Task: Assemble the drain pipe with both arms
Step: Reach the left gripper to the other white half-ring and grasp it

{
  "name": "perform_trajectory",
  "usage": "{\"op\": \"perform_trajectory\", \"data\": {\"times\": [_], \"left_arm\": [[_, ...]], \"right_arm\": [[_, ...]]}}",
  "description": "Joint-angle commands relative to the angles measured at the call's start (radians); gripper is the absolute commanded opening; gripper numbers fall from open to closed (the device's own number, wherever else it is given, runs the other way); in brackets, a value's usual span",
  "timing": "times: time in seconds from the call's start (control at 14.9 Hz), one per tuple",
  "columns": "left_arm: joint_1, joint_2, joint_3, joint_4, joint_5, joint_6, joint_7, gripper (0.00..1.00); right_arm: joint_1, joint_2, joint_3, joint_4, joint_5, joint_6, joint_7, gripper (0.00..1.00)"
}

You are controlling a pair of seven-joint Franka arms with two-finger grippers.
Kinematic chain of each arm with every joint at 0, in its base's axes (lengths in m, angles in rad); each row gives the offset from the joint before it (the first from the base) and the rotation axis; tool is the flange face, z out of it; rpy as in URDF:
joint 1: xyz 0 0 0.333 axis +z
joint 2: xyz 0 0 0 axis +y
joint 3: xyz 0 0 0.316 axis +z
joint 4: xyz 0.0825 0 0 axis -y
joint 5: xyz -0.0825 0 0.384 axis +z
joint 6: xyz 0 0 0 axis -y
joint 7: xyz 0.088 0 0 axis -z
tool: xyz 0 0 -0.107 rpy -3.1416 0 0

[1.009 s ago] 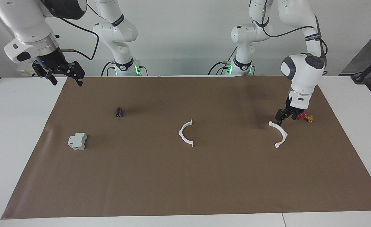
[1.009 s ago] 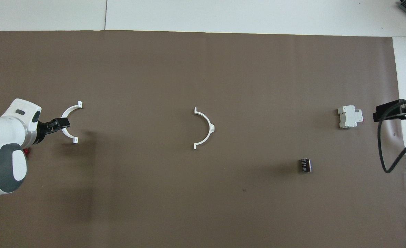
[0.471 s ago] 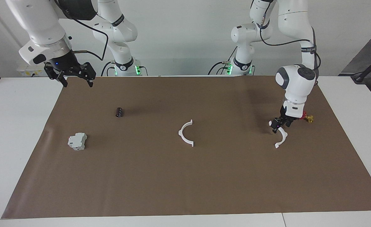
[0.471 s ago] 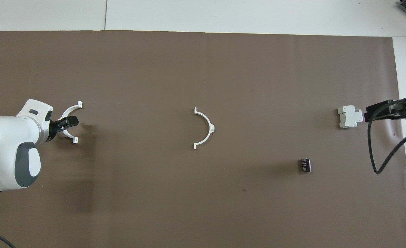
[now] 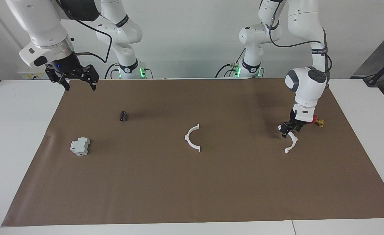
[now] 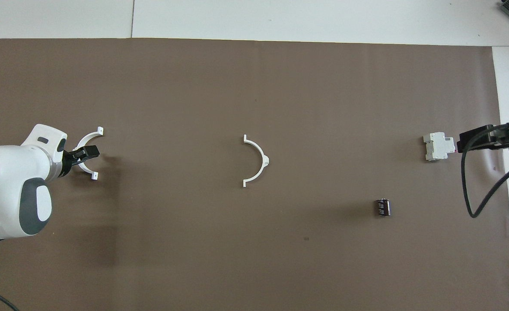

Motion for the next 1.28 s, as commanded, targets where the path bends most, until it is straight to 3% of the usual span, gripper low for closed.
{"op": "perform_trajectory", "data": {"times": [0.0, 0.27, 0.34, 0.47, 0.61, 0.94, 1.08, 1.21], "left_arm": [[-0.031, -0.005, 0.006, -0.009, -0.015, 0.016, -0.005, 0.83], [-0.047, -0.005, 0.009, -0.009, -0.011, 0.02, -0.002, 0.28], [-0.047, -0.005, 0.009, -0.009, -0.008, 0.019, 0.006, 0.21], [-0.047, -0.005, 0.009, -0.009, -0.006, 0.019, 0.011, 0.17], [-0.048, -0.005, 0.009, -0.009, -0.005, 0.019, 0.03, 0.0], [-0.079, -0.011, 0.01, 0.034, -0.005, -0.015, 0.032, 0.0], [-0.097, -0.019, 0.003, 0.115, -0.005, -0.123, -0.052, 0.0], [-0.207, -0.016, 0.007, 0.165, 0.004, -0.212, -0.209, 0.0]], "right_arm": [[-0.015, -0.005, 0.006, -0.009, 0.004, 0.015, 0.004, 1.0], [-0.015, -0.004, 0.006, -0.009, 0.004, 0.015, 0.004, 1.0], [-0.015, -0.005, 0.006, -0.009, 0.004, 0.015, 0.004, 1.0], [-0.015, -0.005, 0.005, -0.009, 0.004, 0.015, 0.004, 1.0], [-0.015, -0.005, 0.005, -0.009, 0.004, 0.015, 0.004, 1.0], [-0.015, -0.005, 0.006, -0.009, 0.004, 0.015, 0.005, 1.0], [-0.015, -0.005, 0.005, -0.009, 0.004, 0.015, 0.005, 1.0], [-0.015, -0.005, 0.005, -0.009, 0.004, 0.015, 0.004, 1.0]]}}
